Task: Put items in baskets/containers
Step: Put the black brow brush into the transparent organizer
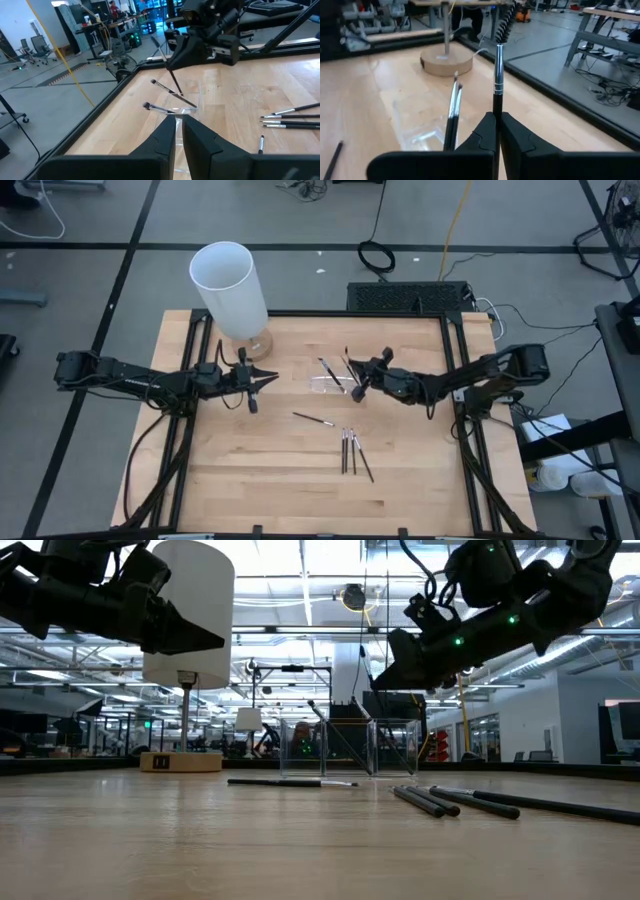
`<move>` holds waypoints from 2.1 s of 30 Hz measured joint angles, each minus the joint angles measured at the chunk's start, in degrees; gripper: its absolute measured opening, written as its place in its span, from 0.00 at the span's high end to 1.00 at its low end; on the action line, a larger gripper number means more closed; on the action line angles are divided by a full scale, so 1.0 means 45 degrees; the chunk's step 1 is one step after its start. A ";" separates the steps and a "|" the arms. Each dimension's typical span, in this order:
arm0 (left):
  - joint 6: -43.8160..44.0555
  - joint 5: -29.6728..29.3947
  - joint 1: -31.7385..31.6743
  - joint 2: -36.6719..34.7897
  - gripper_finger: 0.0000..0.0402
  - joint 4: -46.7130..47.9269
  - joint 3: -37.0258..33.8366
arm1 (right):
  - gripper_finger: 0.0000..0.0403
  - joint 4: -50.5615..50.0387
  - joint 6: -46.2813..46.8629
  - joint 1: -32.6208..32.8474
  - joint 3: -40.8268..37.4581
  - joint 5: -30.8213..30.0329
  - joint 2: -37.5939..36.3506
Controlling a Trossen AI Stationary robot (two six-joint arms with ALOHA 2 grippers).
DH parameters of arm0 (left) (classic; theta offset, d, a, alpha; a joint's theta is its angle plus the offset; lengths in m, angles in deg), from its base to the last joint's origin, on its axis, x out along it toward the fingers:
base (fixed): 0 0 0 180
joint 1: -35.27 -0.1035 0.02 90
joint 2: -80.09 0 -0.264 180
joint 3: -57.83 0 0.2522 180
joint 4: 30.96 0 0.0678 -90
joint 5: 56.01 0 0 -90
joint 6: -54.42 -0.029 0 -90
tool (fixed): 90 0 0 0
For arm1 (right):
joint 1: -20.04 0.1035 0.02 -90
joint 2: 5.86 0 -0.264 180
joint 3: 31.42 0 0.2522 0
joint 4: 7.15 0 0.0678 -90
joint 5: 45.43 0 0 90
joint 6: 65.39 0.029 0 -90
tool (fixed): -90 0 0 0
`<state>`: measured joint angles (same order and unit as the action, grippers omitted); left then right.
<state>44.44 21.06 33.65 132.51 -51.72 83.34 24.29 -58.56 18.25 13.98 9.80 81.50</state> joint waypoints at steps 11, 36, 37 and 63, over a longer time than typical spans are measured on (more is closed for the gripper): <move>-0.0005 -0.0007 0.0000 0.0000 0.90 0.0010 0.0000 | 1.00 -0.0273 0.0746 -0.0028 0.0005 0.0099 0.0096; 0.0019 -0.0017 0.0000 0.0002 0.90 0.0015 0.0000 | 1.00 -0.2056 0.2147 0.0079 0.0015 0.0782 0.0096; 0.0019 -0.0017 0.0000 0.0000 0.90 0.0015 0.0000 | 1.00 -0.2169 0.2154 0.0079 0.0019 0.0784 0.0096; -0.0010 -0.0017 0.0000 0.0000 0.90 0.0017 0.0000 | 1.00 -0.2776 0.2422 -0.0018 0.0019 0.1117 0.0093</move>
<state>44.39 20.98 33.65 132.51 -51.65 83.34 11.80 -47.66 18.17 14.06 14.83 81.92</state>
